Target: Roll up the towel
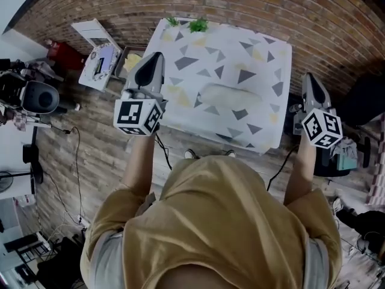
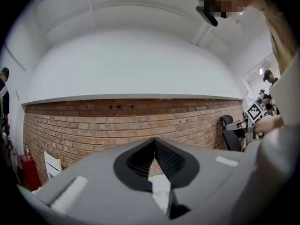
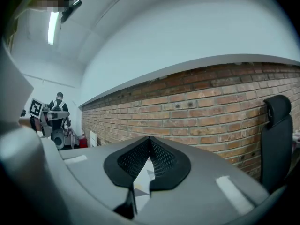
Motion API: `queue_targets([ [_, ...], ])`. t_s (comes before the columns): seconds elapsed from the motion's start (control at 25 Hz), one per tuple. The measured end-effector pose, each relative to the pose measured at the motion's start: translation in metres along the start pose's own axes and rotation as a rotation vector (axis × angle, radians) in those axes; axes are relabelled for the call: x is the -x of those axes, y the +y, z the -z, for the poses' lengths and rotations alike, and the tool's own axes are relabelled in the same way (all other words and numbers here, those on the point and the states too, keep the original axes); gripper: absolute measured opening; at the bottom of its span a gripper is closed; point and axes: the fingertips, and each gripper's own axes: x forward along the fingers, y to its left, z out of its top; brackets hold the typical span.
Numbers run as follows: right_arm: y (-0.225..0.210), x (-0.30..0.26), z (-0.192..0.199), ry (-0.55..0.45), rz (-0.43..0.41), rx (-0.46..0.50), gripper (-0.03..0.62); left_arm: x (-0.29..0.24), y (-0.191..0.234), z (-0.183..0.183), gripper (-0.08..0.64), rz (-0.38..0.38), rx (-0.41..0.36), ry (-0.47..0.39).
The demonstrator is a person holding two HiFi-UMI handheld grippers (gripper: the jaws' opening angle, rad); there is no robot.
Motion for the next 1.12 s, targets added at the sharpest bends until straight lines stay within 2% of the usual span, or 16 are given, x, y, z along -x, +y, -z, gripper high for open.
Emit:
queue_targets([
  [0.28,-0.010,0.034,-0.022,-0.046,0.057,0.074,0.005,0.023,0.000,-0.041,0.063,-0.023,-0.083,-0.064],
  [0.44,-0.013,0.053,-0.032,-0.042,0.086,0.137,0.005,0.039,0.001,-0.053,0.063,-0.045,-0.087,-0.072],
  [0.6,-0.013,0.070,-0.042,-0.054,0.107,0.148,0.005,0.052,0.004,-0.048,0.063,-0.060,-0.087,-0.047],
  [0.8,-0.010,0.089,-0.039,-0.024,0.127,0.160,0.005,0.071,0.017,-0.040,0.063,-0.100,-0.067,-0.026],
  [1.12,0.036,0.079,-0.033,-0.043,0.087,0.125,0.005,0.089,0.022,-0.030,0.063,-0.117,-0.067,-0.020],
])
